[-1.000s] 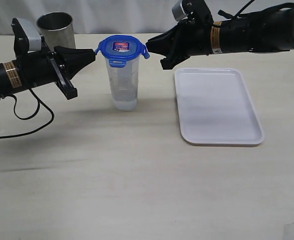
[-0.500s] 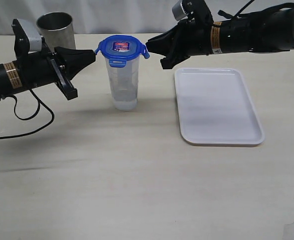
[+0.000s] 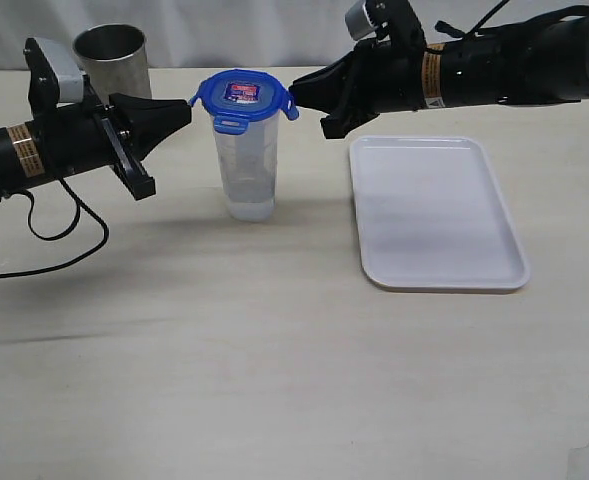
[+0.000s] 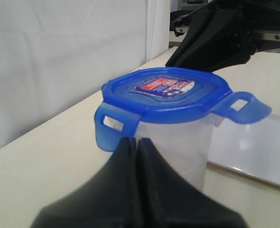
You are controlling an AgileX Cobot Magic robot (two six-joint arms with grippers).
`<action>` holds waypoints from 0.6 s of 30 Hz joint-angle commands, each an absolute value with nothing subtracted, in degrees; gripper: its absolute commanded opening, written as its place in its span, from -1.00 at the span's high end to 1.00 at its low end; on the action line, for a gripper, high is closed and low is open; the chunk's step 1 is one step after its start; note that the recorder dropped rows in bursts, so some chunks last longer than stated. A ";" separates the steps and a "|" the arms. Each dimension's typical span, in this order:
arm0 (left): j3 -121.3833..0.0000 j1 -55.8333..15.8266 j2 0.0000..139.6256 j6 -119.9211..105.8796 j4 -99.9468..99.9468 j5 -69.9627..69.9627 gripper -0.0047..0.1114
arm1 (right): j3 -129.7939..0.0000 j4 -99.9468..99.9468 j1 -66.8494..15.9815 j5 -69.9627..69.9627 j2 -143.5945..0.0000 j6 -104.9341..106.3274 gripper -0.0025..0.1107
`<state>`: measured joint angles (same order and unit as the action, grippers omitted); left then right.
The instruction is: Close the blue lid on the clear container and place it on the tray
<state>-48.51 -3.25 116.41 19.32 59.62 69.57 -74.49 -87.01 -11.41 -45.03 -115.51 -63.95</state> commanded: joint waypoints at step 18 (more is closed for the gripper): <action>-48.79 -3.41 116.37 19.81 59.32 69.96 0.92 | -74.46 -92.40 -12.23 -18.98 -105.65 -76.69 0.88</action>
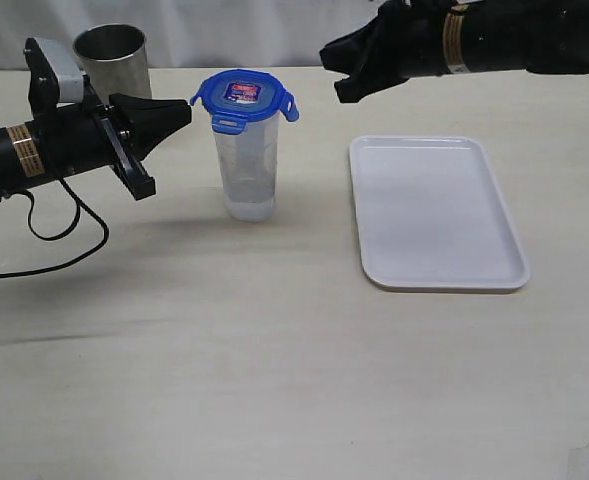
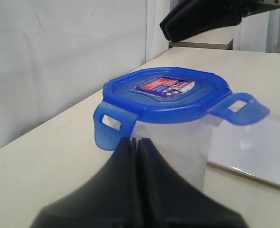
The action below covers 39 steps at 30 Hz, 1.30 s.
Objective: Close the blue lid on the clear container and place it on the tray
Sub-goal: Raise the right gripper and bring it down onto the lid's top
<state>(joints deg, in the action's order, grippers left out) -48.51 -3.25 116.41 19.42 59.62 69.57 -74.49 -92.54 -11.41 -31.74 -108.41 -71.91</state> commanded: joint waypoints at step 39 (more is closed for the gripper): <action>-48.79 -3.41 116.37 21.23 60.98 69.96 0.92 | -97.27 14.09 -30.85 40.69 -112.26 24.80 0.88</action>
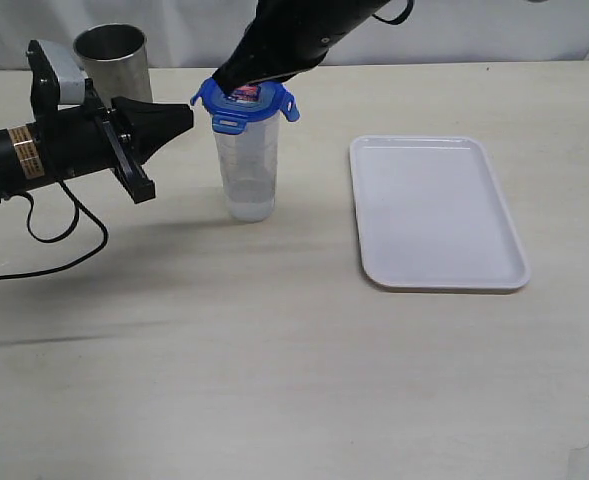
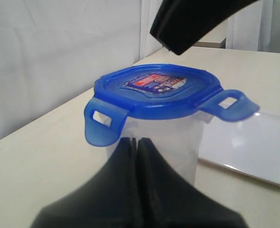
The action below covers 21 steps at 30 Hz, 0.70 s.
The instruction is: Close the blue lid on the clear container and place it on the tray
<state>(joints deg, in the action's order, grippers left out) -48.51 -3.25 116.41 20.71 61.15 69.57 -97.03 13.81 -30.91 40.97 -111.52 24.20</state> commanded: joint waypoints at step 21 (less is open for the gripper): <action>-56.36 -4.33 117.20 14.54 47.71 67.44 0.92 | -97.27 13.86 -30.85 42.99 -112.49 25.25 0.88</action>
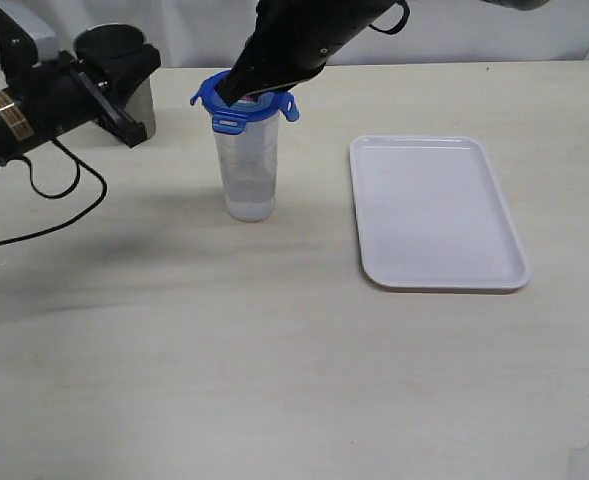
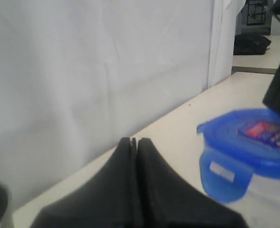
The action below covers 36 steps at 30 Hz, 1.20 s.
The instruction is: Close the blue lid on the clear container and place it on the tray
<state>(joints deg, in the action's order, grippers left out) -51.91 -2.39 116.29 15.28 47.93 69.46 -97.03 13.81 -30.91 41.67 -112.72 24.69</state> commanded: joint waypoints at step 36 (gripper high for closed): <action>-63.22 -3.28 122.39 23.22 64.55 64.29 0.92 | -97.27 9.19 -30.66 41.63 -112.61 24.64 0.88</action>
